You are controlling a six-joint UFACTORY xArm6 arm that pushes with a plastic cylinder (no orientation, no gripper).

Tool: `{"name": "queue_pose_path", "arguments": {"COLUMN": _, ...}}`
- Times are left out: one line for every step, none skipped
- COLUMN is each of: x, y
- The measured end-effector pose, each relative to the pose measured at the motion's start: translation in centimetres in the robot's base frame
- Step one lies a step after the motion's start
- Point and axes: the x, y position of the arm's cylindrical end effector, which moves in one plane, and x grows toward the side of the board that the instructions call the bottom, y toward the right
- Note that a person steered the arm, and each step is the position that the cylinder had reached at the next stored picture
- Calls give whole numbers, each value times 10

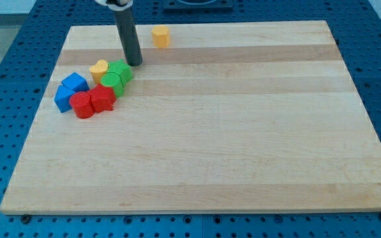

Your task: Move the yellow hexagon closer to the group of the blocks

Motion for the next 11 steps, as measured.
{"name": "queue_pose_path", "arguments": {"x": -18, "y": 15}}
{"name": "queue_pose_path", "arguments": {"x": -11, "y": 52}}
{"name": "queue_pose_path", "arguments": {"x": -33, "y": 90}}
{"name": "queue_pose_path", "arguments": {"x": -75, "y": 102}}
{"name": "queue_pose_path", "arguments": {"x": -82, "y": 87}}
{"name": "queue_pose_path", "arguments": {"x": -76, "y": 64}}
{"name": "queue_pose_path", "arguments": {"x": -66, "y": 47}}
{"name": "queue_pose_path", "arguments": {"x": -54, "y": 29}}
{"name": "queue_pose_path", "arguments": {"x": -40, "y": 12}}
{"name": "queue_pose_path", "arguments": {"x": -32, "y": -5}}
{"name": "queue_pose_path", "arguments": {"x": -32, "y": -28}}
